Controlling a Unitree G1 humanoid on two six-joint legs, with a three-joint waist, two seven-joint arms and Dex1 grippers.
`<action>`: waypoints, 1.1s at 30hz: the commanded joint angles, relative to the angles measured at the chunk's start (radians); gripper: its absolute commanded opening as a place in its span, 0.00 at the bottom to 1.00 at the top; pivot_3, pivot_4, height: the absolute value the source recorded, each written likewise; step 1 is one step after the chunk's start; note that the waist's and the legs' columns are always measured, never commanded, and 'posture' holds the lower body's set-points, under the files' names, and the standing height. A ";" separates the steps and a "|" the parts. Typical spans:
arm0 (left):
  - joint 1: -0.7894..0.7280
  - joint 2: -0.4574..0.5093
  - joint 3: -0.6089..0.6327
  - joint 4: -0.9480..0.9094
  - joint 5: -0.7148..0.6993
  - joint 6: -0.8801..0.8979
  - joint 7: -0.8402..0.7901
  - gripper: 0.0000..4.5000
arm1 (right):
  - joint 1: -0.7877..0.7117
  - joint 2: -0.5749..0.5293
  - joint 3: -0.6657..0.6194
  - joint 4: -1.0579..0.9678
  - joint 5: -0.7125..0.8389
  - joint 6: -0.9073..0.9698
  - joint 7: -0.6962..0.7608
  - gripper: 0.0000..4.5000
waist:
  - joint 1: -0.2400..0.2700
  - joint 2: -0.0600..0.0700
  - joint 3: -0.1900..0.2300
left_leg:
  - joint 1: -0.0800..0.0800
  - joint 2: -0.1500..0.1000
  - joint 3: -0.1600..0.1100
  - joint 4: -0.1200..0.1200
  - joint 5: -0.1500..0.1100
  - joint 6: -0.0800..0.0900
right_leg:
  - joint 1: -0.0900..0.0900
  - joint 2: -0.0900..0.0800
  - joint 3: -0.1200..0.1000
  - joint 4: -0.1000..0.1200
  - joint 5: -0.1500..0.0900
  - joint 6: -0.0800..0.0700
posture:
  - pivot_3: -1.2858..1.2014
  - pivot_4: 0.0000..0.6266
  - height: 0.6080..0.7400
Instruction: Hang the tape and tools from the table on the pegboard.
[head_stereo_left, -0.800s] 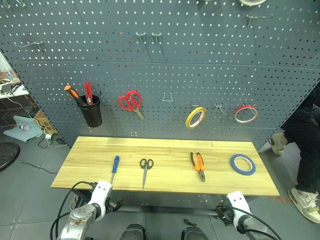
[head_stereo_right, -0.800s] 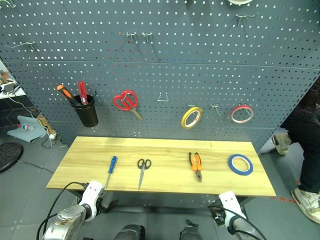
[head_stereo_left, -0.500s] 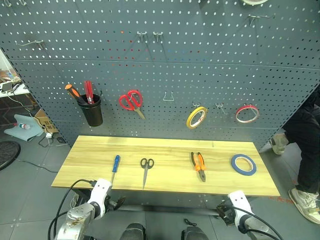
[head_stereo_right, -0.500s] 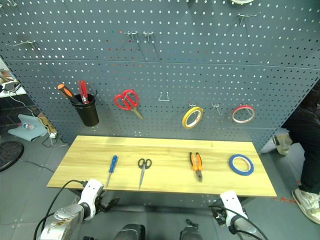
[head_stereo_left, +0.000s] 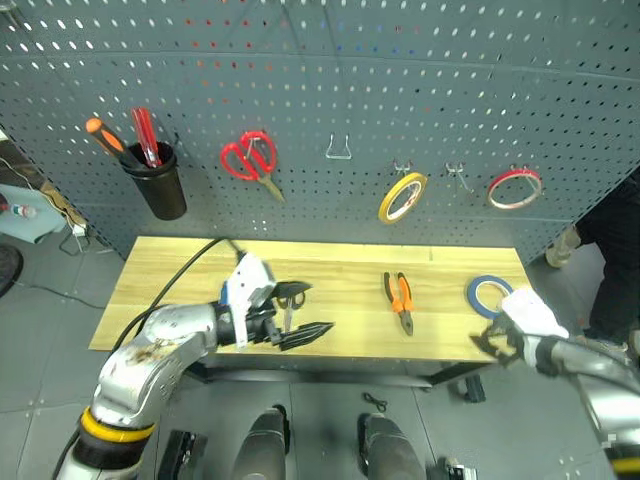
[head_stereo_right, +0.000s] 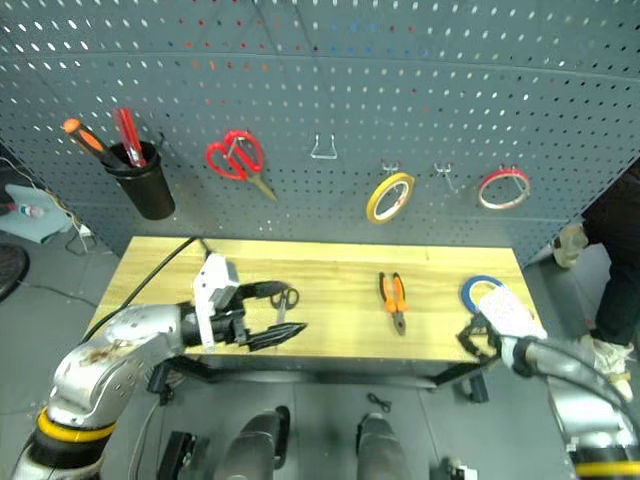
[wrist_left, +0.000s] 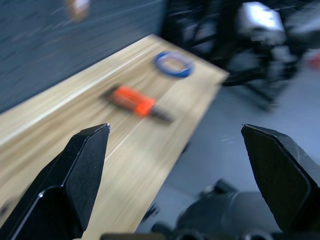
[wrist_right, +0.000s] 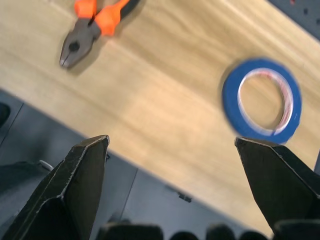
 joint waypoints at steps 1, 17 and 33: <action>-0.120 -0.051 -0.059 0.092 -0.009 -0.053 -0.071 0.99 | -0.162 -0.039 0.049 0.178 -0.018 -0.036 0.076 1.00 | 0.000 -0.002 0.023 | 0.000 0.000 0.000 0.000 0.002 0.004 | 0.001 0.001 0.001 0.000 0.000 0.000 | 0.54 0.59 1.00; -0.286 -0.164 -0.125 0.245 0.019 -0.132 -0.145 0.99 | -0.713 0.026 0.191 1.090 -0.149 -0.194 0.095 1.00 | 0.004 -0.002 0.141 | -0.025 -0.005 0.000 0.000 -0.001 0.019 | -0.019 0.000 0.006 0.014 0.003 0.015 | 0.56 0.72 1.00; -0.300 -0.180 -0.090 0.224 -0.015 -0.090 -0.109 1.00 | -0.792 0.059 0.179 1.291 -0.177 -0.241 0.123 0.66 | -0.001 -0.002 0.166 | -0.024 -0.006 -0.001 0.002 0.001 0.016 | -0.018 0.001 0.006 0.014 0.006 0.017 | 0.57 0.75 1.00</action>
